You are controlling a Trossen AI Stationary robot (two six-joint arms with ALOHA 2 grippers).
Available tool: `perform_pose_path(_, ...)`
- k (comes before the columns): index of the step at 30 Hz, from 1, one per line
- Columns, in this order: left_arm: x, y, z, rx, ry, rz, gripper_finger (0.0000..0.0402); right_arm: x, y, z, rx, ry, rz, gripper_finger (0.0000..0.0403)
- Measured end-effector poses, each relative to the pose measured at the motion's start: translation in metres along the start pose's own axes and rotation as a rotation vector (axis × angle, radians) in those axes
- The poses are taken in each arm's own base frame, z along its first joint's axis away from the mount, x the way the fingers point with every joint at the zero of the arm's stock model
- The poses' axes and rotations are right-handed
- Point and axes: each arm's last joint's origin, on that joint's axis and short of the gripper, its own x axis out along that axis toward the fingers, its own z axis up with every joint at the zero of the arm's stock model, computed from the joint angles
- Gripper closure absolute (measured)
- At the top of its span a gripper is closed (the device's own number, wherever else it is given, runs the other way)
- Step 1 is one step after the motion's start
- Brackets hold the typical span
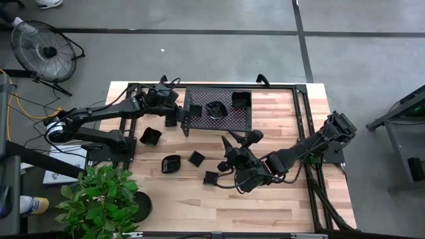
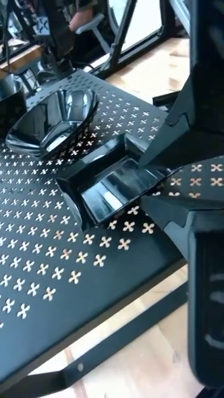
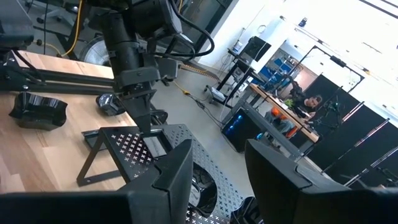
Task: Pick & Place Mini shaped plates
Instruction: Put the square plate on the shelf, then stack the square plate on the square plate on the shelf
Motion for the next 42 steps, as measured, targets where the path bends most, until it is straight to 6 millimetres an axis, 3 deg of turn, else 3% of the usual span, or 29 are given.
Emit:
perform_pose_path(26, -0.004, 0.001, 0.0, 0.223, -0.015, 0.029, 0.0325, -0.007, 0.002, 0.0, 0.009, -0.01, 0.027, 0.0261)
perform_pose_path(42, -0.033, -0.006, 0.002, 0.483, -0.102, 0.081, 0.0325, -0.009, 0.004, -0.001, 0.04, -0.006, 0.078, 0.0261)
